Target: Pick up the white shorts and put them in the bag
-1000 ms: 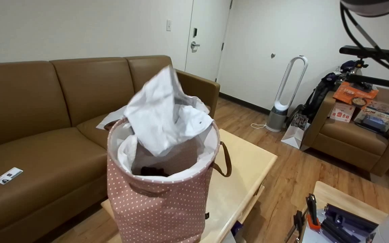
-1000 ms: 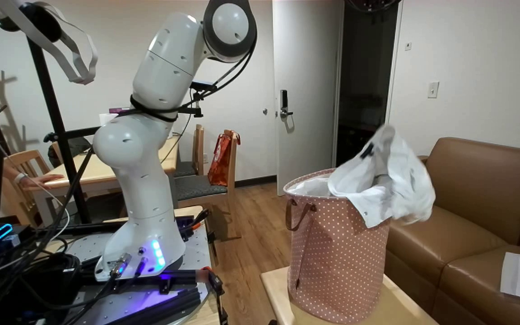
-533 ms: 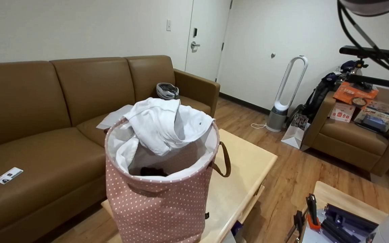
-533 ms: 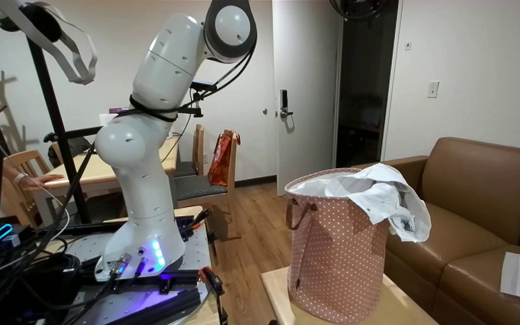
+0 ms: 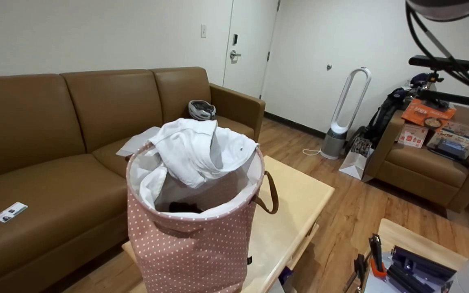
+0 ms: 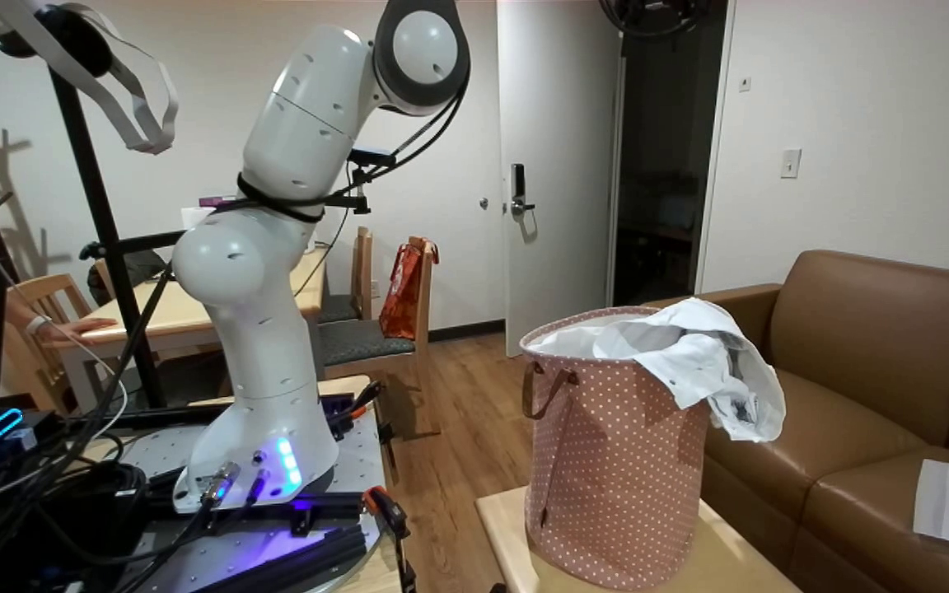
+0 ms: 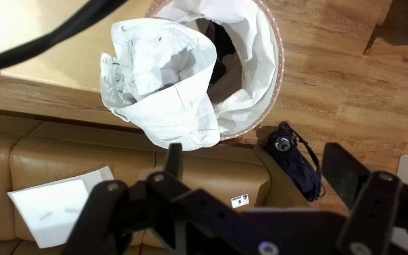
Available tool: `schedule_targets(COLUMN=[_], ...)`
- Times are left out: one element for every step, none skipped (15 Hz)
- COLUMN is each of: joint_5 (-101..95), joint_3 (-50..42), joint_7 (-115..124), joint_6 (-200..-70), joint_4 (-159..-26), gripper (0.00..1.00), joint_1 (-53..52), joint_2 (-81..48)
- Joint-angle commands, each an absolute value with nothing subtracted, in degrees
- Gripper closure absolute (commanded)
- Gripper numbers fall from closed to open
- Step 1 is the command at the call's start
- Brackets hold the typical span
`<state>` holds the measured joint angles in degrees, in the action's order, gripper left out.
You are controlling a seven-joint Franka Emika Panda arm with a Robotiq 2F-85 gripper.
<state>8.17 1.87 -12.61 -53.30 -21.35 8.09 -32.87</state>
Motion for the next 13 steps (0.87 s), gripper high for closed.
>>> schedule_targets(joint_5=[8.2,7.6,7.0,7.5,7.8,7.8,7.8,7.8,7.8,7.8,7.8,7.7,7.7], joint_3=[3.2,3.0,2.8,3.0,2.9,3.0,3.0,3.0,3.0,3.0,3.0,3.0,3.0], joint_7=[-16.4,-16.4,-16.5,-15.5,-14.5,-14.5,-14.5,-14.5,-14.5,-14.5,-14.6,-14.6,-14.6], joint_6=[-49.4,-48.7,-48.6,-48.1,-49.0,-49.0,-49.0,-49.0,-49.0,-49.2,-49.4,-49.5,-49.5], joint_4=[-21.4,-21.3,-21.1,-21.1,-20.0,-20.0,-20.0,-20.0,-20.1,-20.6,-21.1,-21.1,-21.1], gripper=[0.0,0.0,0.0,0.0,0.0,0.0,0.0,0.0,0.0,0.0,0.0,0.0,0.0], joint_1=[8.2,7.6,7.0,7.0,7.3,7.1,6.9,6.9,6.9,6.9,6.9,6.9,6.9], joint_2=[-34.0,-34.6,-35.4,-36.0,-35.7,-36.3,-36.8,-37.1,-37.1,-36.7,-36.5,-36.4,-36.4])
